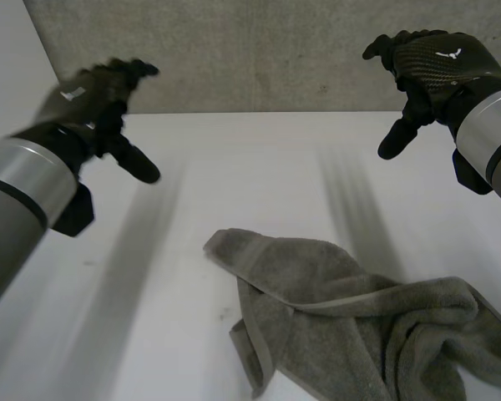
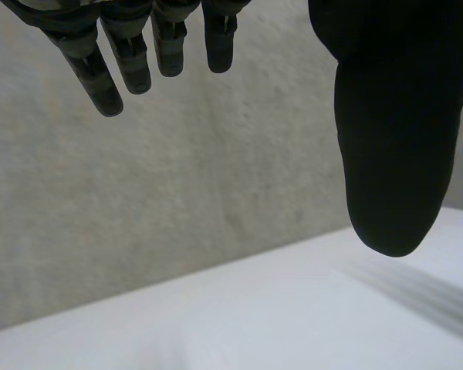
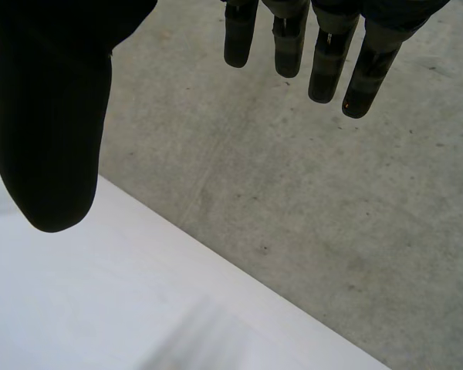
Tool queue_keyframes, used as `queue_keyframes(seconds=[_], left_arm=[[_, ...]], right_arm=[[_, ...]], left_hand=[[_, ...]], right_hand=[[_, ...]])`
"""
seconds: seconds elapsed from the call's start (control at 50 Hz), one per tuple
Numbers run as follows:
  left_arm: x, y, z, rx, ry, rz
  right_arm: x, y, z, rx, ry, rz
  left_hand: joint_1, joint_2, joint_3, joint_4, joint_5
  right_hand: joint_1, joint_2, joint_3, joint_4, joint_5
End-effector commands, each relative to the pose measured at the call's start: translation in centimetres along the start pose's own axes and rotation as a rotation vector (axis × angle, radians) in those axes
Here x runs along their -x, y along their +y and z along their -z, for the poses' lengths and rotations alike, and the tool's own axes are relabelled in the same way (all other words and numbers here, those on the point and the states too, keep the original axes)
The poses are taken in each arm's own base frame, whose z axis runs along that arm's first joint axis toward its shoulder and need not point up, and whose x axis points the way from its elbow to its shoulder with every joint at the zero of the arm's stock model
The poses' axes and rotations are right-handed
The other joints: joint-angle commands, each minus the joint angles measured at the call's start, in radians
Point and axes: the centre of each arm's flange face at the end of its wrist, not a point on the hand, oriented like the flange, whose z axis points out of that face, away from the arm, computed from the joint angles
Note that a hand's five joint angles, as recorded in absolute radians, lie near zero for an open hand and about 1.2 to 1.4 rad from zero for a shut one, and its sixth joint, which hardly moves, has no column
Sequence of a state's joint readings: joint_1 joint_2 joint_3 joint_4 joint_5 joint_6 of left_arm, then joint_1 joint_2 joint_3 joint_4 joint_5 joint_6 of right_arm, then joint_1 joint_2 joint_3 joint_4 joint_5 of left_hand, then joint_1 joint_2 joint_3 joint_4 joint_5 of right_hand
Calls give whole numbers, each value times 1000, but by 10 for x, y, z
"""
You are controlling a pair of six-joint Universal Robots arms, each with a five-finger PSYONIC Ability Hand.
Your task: Fold the towel.
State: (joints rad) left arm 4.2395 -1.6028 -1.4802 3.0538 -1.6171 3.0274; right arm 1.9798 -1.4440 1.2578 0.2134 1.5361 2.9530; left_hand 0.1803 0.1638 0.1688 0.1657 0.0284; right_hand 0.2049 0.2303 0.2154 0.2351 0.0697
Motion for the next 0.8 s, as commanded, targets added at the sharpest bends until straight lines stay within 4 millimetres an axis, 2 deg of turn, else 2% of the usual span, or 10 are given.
queue_keyframes(seconds=[0.02,0.22,0.26,0.28,0.36,0.44,0.48,0.66,0.76,0.8], left_arm=[[-17,35,-6,108,85,-50],[-54,82,14,220,228,-247],[-65,104,14,252,271,-264],[-65,104,14,253,271,-264],[-82,133,11,272,327,-291],[-85,148,2,275,335,-315],[-86,155,-2,276,340,-338],[-90,191,-16,301,402,-464],[-93,203,-21,299,432,-461],[-95,205,-26,277,433,-458]], right_arm=[[3,4,-1,12,-29,103],[4,27,6,173,-61,282],[-9,45,11,297,-51,261],[-9,45,11,298,-51,261],[-31,83,18,465,-37,209],[-40,106,25,542,-51,160],[-52,130,33,617,-64,86],[-66,170,48,680,-121,-99],[-71,181,50,670,-116,-135],[-74,183,44,620,-101,-111]], left_hand=[[24,41,36,39,2],[24,41,36,39,2],[21,38,33,36,-1],[21,38,33,36,-1],[24,41,36,39,2],[51,67,62,65,28],[57,73,68,71,34],[63,79,74,77,40],[250,267,262,265,228],[575,591,586,589,552]], right_hand=[[-30,-56,-41,-61,-70],[-30,-56,-41,-61,-70],[-30,-56,-41,-61,-70],[-30,-56,-41,-61,-70],[-9,-34,-19,-39,-48],[83,57,72,52,43],[129,104,119,99,90],[224,198,213,193,184],[476,451,466,446,437],[856,831,846,826,817]])
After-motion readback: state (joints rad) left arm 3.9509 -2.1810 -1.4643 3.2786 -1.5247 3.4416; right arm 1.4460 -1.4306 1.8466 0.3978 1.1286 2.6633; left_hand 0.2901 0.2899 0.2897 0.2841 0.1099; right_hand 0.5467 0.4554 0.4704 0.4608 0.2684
